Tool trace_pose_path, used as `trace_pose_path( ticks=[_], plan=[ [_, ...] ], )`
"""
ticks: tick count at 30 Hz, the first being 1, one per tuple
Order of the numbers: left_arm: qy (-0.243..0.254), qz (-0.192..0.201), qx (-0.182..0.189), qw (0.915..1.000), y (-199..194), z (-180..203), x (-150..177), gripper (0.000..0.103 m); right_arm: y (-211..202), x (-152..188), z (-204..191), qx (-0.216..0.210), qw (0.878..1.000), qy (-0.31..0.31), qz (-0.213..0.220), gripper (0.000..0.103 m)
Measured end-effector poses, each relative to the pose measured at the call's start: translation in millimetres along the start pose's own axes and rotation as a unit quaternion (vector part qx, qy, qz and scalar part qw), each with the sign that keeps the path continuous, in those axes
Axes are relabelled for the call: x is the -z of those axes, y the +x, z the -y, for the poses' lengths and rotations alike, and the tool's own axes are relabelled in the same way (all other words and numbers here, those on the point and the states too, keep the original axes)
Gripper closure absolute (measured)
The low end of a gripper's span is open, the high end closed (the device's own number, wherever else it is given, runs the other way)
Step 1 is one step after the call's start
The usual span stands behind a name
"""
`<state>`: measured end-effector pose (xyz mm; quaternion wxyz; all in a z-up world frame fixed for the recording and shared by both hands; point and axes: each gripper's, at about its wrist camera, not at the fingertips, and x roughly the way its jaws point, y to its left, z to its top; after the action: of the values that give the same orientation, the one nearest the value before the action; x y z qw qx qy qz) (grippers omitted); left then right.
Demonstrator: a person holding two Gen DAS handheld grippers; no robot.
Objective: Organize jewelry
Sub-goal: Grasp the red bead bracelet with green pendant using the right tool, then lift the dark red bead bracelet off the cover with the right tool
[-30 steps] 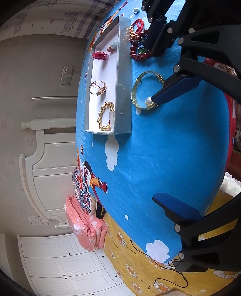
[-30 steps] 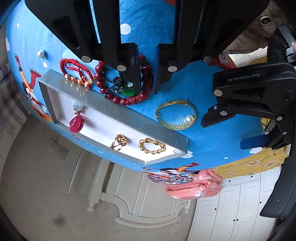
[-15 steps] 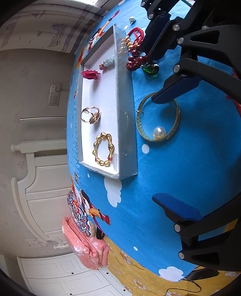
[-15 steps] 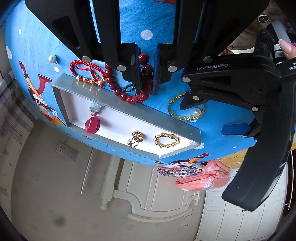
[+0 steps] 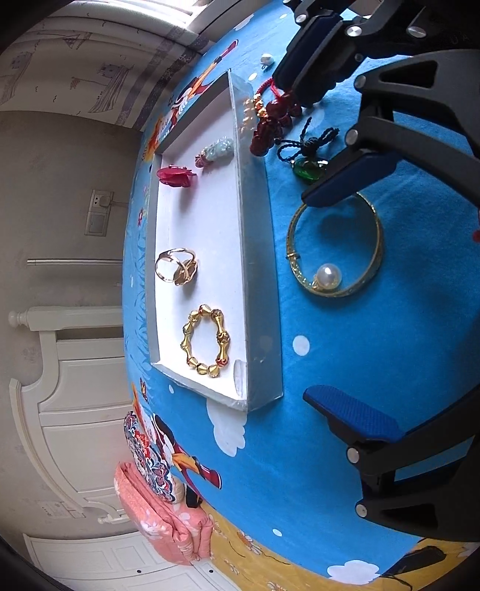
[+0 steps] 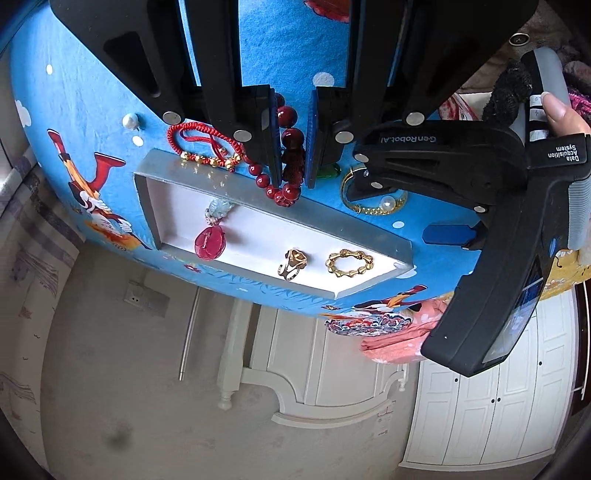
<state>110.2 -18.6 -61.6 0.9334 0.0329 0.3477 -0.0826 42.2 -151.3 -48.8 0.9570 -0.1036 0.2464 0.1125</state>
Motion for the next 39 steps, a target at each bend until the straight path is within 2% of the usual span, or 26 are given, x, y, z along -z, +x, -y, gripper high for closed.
trace_pose_path(
  ticks=[4, 10, 15, 20, 23, 26, 30, 33, 39],
  plan=[
    [0.007, 0.013, 0.011, 0.9998, -8.2, -7.6, 3.4, 0.009, -3.1, 0.6, 8.3, 0.003, 1.0, 0.009, 0.003, 0.091],
    [0.039, -0.001, 0.027, 0.9989, 0.0, -0.1, 1.1, 0.009, -2.0, 3.0, 12.4, 0.005, 1.0, 0.018, -0.002, 0.091],
    [0.059, 0.008, 0.024, 0.9979, -0.8, 8.6, 4.7, 0.009, 0.4, 4.0, 10.6, 0.008, 1.0, 0.013, -0.007, 0.091],
    [0.101, 0.027, 0.011, 0.9944, -6.1, 21.0, 7.2, 0.009, 3.9, 6.9, 4.8, 0.008, 1.0, 0.007, -0.013, 0.091],
    [0.083, 0.044, -0.021, 0.9954, -11.9, 16.3, 7.8, 0.009, 2.7, 6.4, 5.1, 0.017, 1.0, 0.005, -0.012, 0.091],
    [0.057, 0.055, -0.026, 0.9965, -23.1, 4.3, 12.2, 0.009, 2.5, 6.4, 5.7, 0.019, 1.0, 0.006, -0.012, 0.091],
    [0.091, 0.068, -0.015, 0.9934, -36.5, 10.2, 22.0, 0.009, 2.5, 6.0, 3.6, 0.02, 1.0, 0.004, -0.012, 0.091],
    [0.119, 0.068, -0.021, 0.9904, -32.9, 22.8, 24.1, 0.009, 2.5, 5.8, 2.5, 0.032, 0.999, 0.0, -0.012, 0.091],
    [0.083, 0.066, -0.024, 0.994, -25.5, 18.7, 17.0, 0.009, -4.4, 2.7, 17.1, 0.078, 0.997, 0.026, 0.001, 0.091]
  ],
)
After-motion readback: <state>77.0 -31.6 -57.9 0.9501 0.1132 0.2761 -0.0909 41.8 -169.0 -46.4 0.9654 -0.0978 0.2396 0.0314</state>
